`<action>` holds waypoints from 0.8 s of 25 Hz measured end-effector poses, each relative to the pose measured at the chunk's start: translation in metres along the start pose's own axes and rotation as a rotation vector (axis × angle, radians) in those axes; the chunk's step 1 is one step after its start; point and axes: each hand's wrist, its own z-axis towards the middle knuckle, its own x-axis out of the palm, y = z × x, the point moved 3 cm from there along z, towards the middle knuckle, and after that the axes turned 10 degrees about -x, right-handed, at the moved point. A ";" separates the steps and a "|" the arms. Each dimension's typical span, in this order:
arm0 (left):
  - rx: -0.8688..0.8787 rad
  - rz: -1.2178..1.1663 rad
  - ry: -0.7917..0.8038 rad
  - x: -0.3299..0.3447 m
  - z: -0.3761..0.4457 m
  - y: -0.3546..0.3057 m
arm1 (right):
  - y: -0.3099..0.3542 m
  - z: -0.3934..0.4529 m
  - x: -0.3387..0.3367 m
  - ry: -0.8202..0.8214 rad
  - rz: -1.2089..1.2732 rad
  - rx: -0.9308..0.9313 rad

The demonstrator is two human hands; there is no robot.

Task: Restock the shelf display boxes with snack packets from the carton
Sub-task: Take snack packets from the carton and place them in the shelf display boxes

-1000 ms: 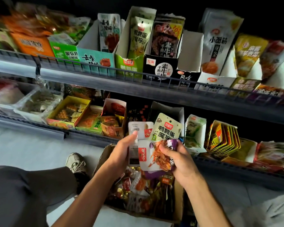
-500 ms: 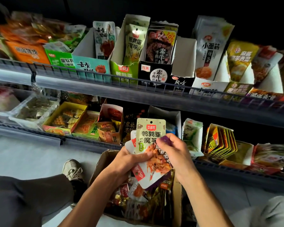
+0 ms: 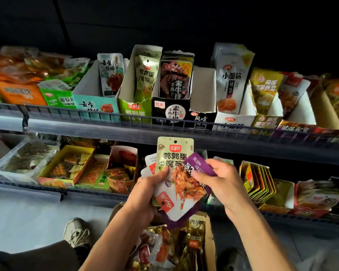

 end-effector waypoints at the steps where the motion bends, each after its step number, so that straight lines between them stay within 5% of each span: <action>1: 0.013 -0.044 0.007 0.010 0.001 -0.007 | 0.010 0.003 -0.012 -0.090 0.025 -0.018; 6: 0.209 -0.097 -0.093 0.058 0.007 -0.033 | 0.047 0.002 -0.068 -0.481 0.514 -0.129; 11: 0.373 0.086 -0.141 0.128 0.007 -0.048 | 0.060 -0.006 -0.076 -0.251 -0.068 -0.275; 16: 0.383 0.211 -0.007 0.186 0.021 -0.067 | 0.060 0.028 -0.147 -0.248 0.109 -0.078; 20: 0.361 0.266 0.057 0.218 0.037 -0.076 | 0.063 0.056 -0.189 0.048 -0.098 0.071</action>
